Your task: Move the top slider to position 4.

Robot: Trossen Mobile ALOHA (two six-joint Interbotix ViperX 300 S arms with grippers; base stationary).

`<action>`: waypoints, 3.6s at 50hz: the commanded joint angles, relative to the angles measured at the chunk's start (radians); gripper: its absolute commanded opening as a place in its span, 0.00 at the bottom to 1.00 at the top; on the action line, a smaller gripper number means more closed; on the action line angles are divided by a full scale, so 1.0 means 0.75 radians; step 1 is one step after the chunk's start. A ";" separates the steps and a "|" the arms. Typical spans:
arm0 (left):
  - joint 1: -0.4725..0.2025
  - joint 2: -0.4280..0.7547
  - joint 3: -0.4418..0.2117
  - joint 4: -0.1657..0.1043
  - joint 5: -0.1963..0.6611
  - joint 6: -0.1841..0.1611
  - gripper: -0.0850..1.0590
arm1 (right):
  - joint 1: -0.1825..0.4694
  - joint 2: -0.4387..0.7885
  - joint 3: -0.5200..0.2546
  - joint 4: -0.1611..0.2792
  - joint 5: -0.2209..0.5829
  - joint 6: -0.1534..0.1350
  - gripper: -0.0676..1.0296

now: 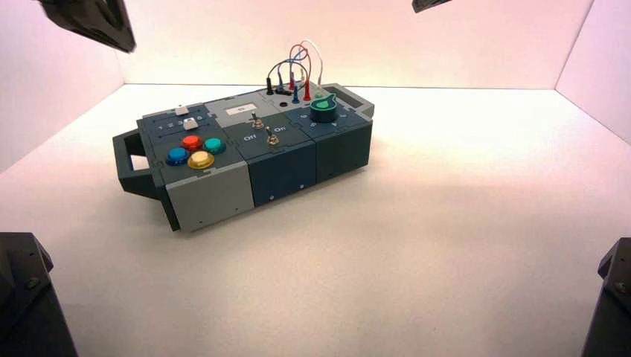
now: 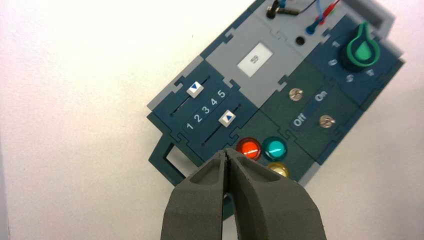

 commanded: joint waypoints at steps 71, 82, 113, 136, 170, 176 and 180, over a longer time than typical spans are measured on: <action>0.100 0.677 -0.382 0.027 -0.037 0.012 0.05 | -0.002 -0.043 -0.010 -0.020 -0.006 0.002 0.04; 0.100 0.726 -0.401 0.027 -0.022 0.014 0.05 | -0.004 -0.047 -0.008 -0.022 -0.006 0.002 0.04; 0.096 0.785 -0.411 0.025 -0.022 0.022 0.05 | -0.012 -0.047 -0.010 -0.022 -0.008 0.002 0.04; 0.082 0.837 -0.450 0.022 -0.020 0.029 0.05 | -0.018 -0.047 -0.012 -0.022 -0.008 0.002 0.04; 0.049 0.875 -0.483 0.020 -0.006 0.029 0.05 | -0.037 -0.047 -0.016 -0.022 -0.008 0.002 0.04; 0.049 0.875 -0.483 0.020 -0.004 0.029 0.05 | -0.037 -0.047 -0.016 -0.022 -0.010 0.002 0.04; 0.047 0.875 -0.483 0.018 -0.004 0.029 0.05 | -0.037 -0.047 -0.016 -0.025 -0.010 0.002 0.04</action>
